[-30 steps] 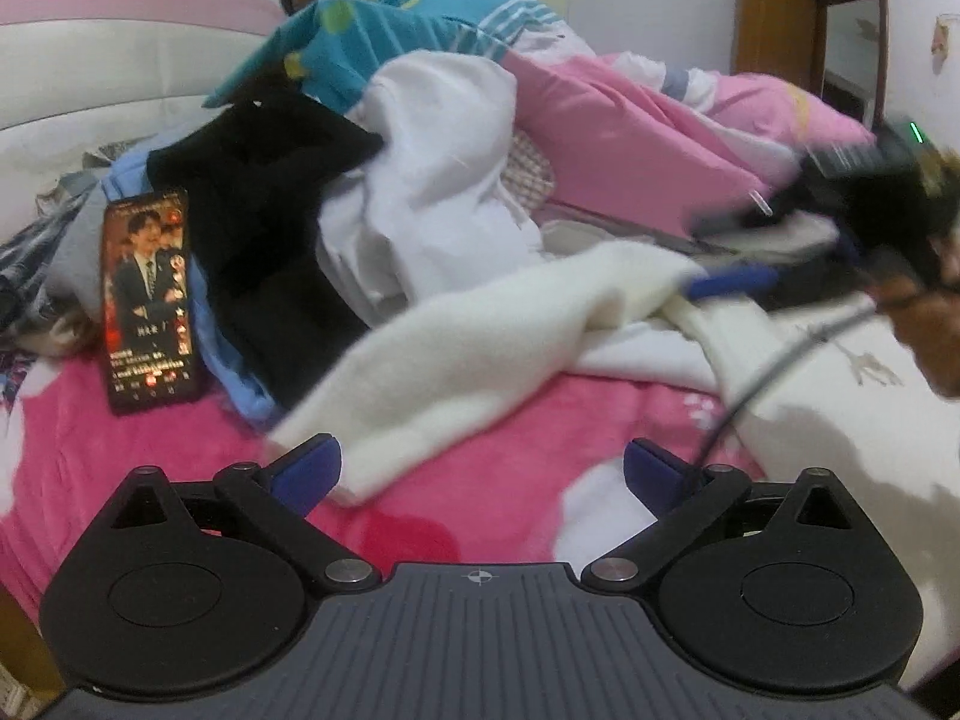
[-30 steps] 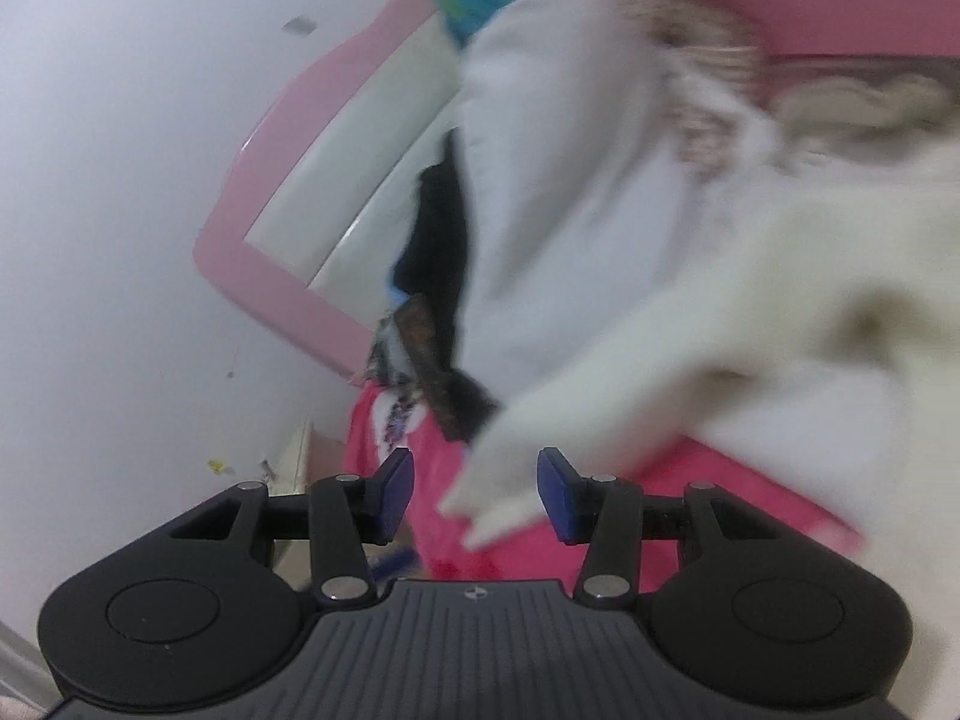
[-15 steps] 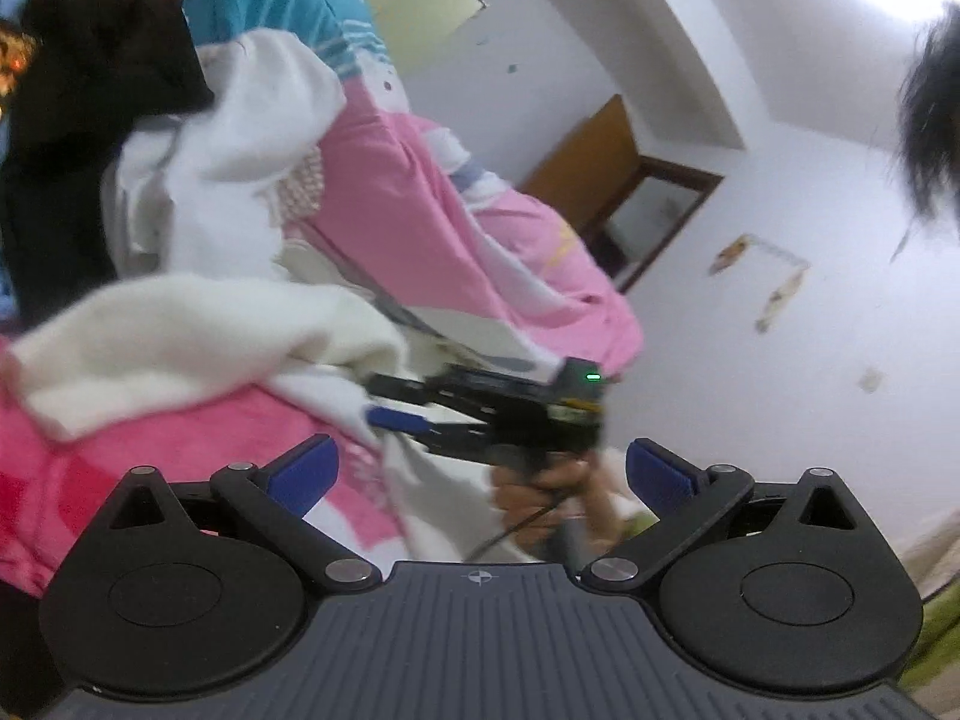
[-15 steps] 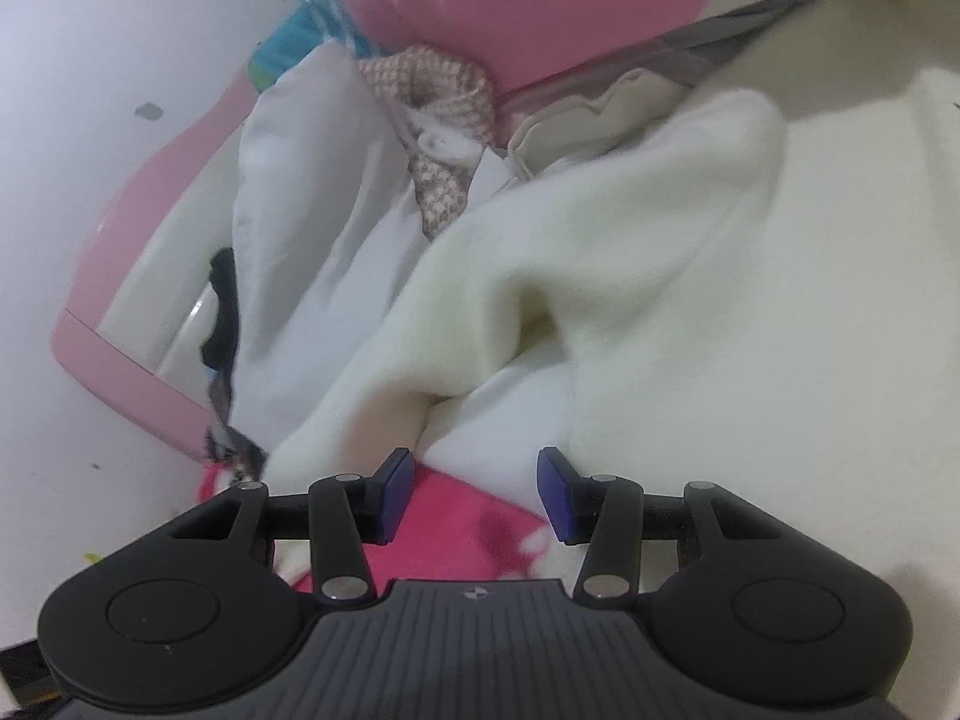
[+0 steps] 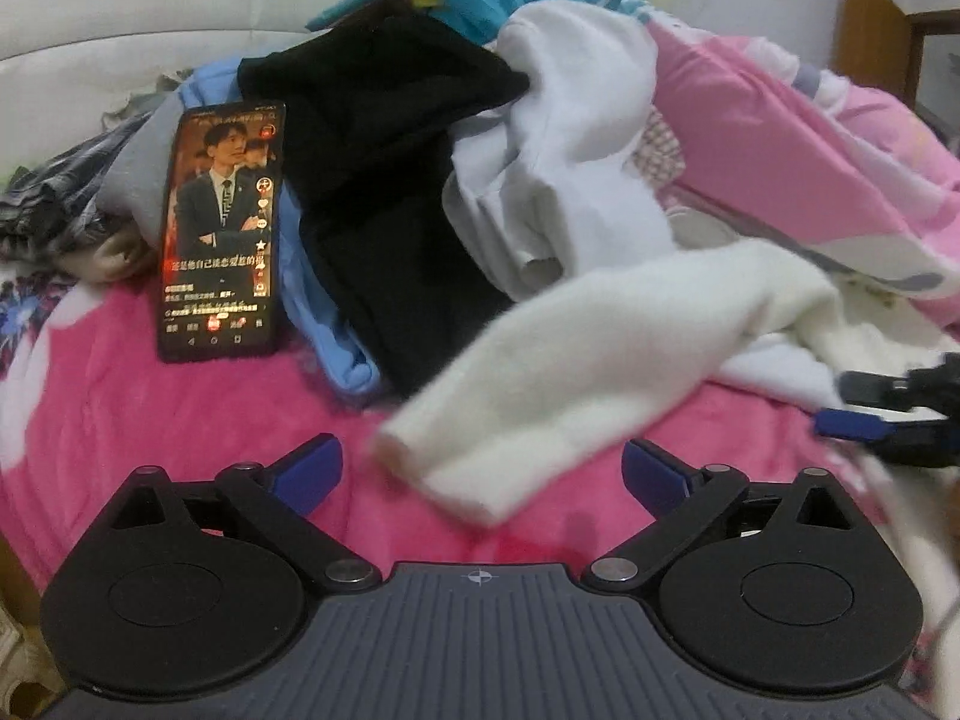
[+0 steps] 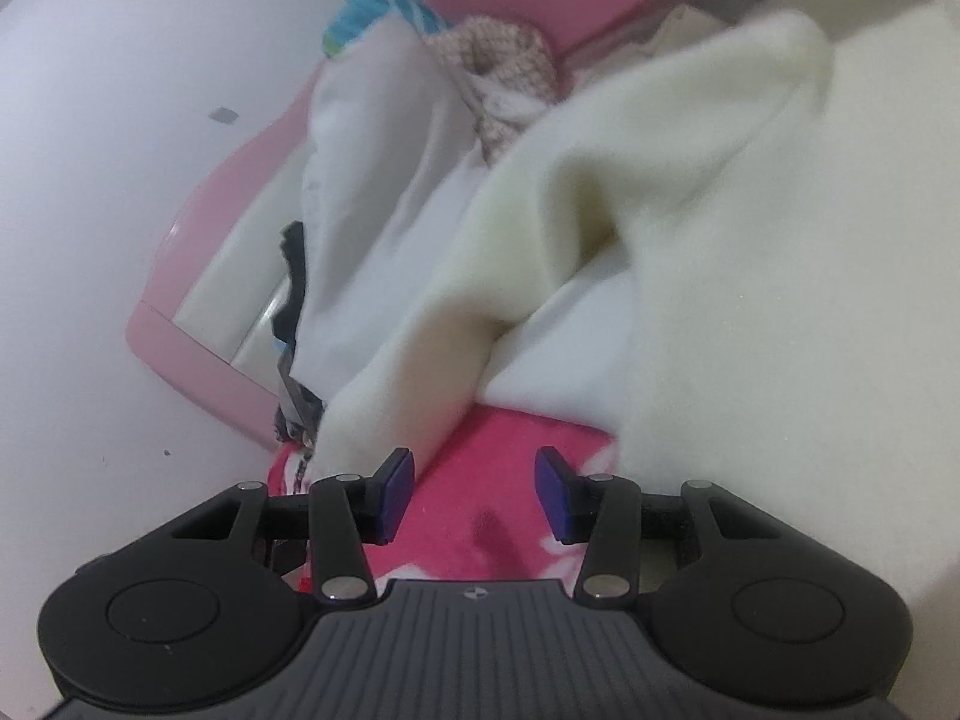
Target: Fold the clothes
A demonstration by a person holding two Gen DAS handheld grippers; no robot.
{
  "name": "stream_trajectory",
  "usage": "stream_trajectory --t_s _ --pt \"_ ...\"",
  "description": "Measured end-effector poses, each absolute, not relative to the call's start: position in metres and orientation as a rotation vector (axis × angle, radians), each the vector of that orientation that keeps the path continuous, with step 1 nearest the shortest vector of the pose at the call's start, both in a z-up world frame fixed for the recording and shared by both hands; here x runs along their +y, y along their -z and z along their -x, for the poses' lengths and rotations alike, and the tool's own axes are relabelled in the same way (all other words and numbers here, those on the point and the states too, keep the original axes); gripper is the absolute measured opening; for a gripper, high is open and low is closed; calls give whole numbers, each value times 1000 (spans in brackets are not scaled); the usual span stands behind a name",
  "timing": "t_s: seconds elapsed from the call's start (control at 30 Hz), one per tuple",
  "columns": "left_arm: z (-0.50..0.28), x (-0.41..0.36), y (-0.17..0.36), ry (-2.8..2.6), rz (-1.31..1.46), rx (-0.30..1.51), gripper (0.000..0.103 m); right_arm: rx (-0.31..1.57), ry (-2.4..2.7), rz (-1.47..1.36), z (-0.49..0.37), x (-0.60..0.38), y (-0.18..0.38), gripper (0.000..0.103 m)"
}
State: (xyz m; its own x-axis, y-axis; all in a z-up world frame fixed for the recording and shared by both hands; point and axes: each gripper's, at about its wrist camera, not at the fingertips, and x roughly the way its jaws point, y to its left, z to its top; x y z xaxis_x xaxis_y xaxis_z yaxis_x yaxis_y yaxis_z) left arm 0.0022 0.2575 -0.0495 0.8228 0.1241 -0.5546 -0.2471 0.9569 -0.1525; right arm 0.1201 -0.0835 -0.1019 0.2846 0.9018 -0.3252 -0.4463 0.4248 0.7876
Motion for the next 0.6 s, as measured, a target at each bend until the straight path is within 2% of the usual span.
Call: stream_trajectory --t_s 0.03,0.1,0.13,0.2,0.27,0.37,0.6 --pt "-6 261 52 -208 239 572 92 861 -988 -638 -121 -84 102 47" --pt "-7 269 55 -220 284 560 65 861 -987 -641 -122 -85 102 47" --pt "-6 271 54 -224 299 550 62 856 -989 -639 -122 -84 102 47" --pt "-5 274 54 -233 330 529 39 845 -993 -635 -122 -83 102 47" --pt "0 274 45 -229 341 505 7 836 -998 -635 -121 -83 102 47" --pt "12 277 12 -184 422 428 4 829 -1005 -650 -121 -86 104 47" --pt "23 276 -105 -12 518 182 3 820 -1019 -683 -121 -94 106 47"
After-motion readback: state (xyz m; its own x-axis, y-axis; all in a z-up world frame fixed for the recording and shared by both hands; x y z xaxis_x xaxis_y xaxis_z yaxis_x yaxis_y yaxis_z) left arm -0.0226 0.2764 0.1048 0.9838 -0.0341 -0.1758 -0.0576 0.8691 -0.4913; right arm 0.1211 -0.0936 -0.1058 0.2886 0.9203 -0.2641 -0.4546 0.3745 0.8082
